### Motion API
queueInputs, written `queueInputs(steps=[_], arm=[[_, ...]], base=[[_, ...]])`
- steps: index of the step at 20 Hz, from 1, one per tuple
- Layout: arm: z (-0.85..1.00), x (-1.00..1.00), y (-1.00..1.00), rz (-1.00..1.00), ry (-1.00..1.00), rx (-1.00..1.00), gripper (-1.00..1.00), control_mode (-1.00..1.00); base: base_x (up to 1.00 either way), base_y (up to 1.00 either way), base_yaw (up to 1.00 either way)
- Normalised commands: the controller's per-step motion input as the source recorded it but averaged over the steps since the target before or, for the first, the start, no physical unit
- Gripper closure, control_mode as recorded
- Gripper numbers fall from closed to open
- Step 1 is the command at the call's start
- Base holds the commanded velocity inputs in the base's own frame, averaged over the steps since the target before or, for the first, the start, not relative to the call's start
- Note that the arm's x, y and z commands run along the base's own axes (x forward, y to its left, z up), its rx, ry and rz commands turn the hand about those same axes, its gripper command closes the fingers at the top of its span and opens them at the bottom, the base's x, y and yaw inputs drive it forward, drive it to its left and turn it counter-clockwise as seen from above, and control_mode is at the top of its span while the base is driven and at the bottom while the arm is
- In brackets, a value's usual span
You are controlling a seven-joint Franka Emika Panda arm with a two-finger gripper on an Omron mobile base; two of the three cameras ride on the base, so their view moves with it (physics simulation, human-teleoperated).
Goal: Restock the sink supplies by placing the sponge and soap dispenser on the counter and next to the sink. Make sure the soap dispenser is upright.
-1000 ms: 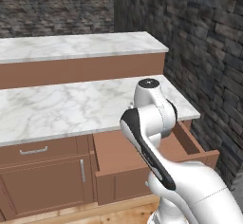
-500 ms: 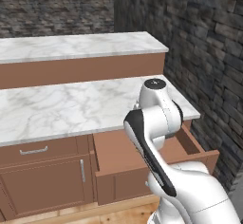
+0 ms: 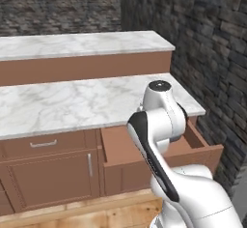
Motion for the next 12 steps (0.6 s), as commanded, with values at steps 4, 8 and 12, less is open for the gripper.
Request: queueInputs(steps=[4, 8, 12], arm=[[0.00, 0.00, 0.00, 0.00, 0.00, 0.00, 1.00, 1.00], [0.00, 0.00, 0.00, 0.00, 0.00, 0.00, 1.00, 1.00], [0.00, 0.00, 0.00, 0.00, 0.00, 0.00, 1.00, 1.00]], base=[[-0.26, 0.89, 0.46], [-0.08, 0.94, 0.65], [0.00, 0.84, 0.72]])
